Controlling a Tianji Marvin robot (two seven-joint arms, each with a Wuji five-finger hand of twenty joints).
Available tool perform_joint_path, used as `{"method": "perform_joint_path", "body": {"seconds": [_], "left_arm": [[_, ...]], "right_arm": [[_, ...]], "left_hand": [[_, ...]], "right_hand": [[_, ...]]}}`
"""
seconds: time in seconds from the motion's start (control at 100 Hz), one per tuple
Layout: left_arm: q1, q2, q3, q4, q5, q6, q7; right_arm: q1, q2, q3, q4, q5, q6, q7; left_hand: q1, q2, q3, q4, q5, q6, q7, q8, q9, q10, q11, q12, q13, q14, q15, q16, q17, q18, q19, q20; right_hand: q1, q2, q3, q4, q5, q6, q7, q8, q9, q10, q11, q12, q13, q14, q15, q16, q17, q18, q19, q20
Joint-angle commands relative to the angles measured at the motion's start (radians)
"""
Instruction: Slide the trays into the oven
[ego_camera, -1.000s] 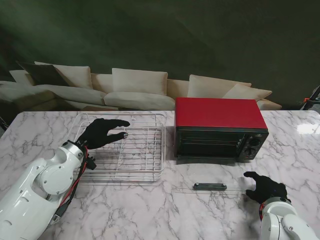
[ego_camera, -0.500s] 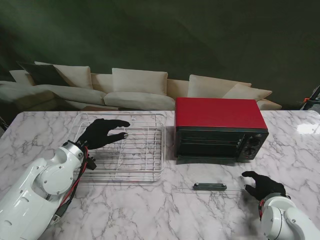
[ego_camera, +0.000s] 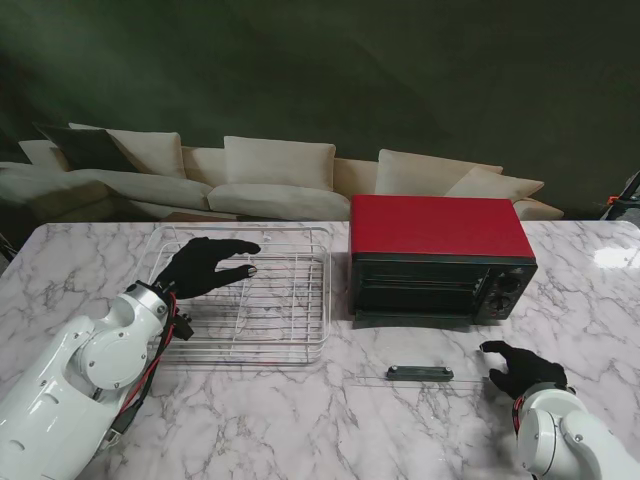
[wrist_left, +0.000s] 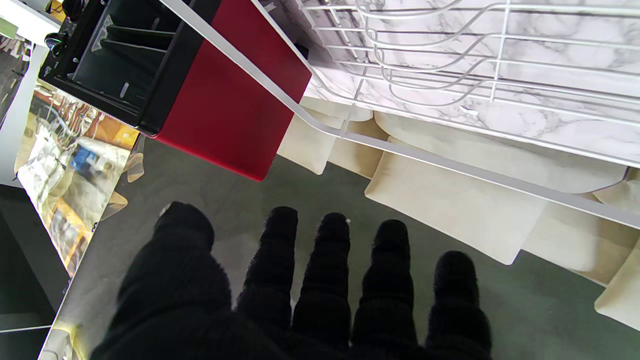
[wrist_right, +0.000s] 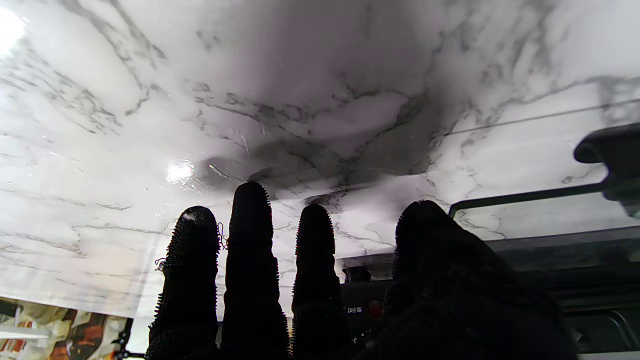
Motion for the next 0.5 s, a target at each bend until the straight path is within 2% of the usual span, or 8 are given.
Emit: {"method": "perform_joint_path", "body": {"seconds": [0.0, 0.19, 0.49], "left_arm": [[-0.003, -0.002, 0.003, 0.006, -0.002, 0.001, -0.011], [-0.004, -0.001, 0.004, 0.008, -0.002, 0.000, -0.012], [-0.006, -0.002, 0.004, 0.012, -0.001, -0.003, -0.009]], "right_arm": [[-0.014, -0.011, -0.014, 0.022, 0.002, 0.004, 0.014], [-0.024, -0.015, -0.004, 0.017, -0.002, 0.007, -0.006], [-0.065, -0.020, 0.046, -0.036, -0.039, -0.011, -0.013]], "left_hand": [[0.030, 0.050, -0.029, -0.016, 0.029, 0.014, 0.007, 0.009, 0.018, 0.001, 0.012, 0.010, 0.012, 0.001, 0.010, 0.010, -0.013, 0.019, -0.028, 0.014], [0.030, 0.050, -0.028, -0.016, 0.030, 0.013, 0.007, 0.009, 0.017, 0.001, 0.012, 0.010, 0.012, 0.002, 0.010, 0.010, -0.012, 0.017, -0.028, 0.014], [0.031, 0.050, -0.028, -0.016, 0.029, 0.014, 0.007, 0.009, 0.018, 0.001, 0.012, 0.010, 0.011, 0.001, 0.010, 0.010, -0.013, 0.018, -0.028, 0.014]], "right_hand": [[0.023, -0.039, -0.050, -0.033, -0.049, -0.045, -0.023, 0.010, -0.011, -0.017, -0.008, -0.004, 0.025, -0.090, -0.106, -0.077, 0.005, -0.014, 0.004, 0.015], [0.032, -0.032, -0.030, -0.032, -0.050, -0.048, -0.019, 0.008, -0.006, -0.017, -0.003, -0.002, 0.027, -0.091, -0.102, -0.076, 0.007, -0.014, 0.005, 0.015], [0.024, -0.063, -0.013, -0.029, -0.038, -0.031, -0.008, 0.007, -0.009, -0.012, -0.006, -0.004, 0.025, -0.088, -0.104, -0.077, 0.005, -0.012, 0.007, 0.014]]}}
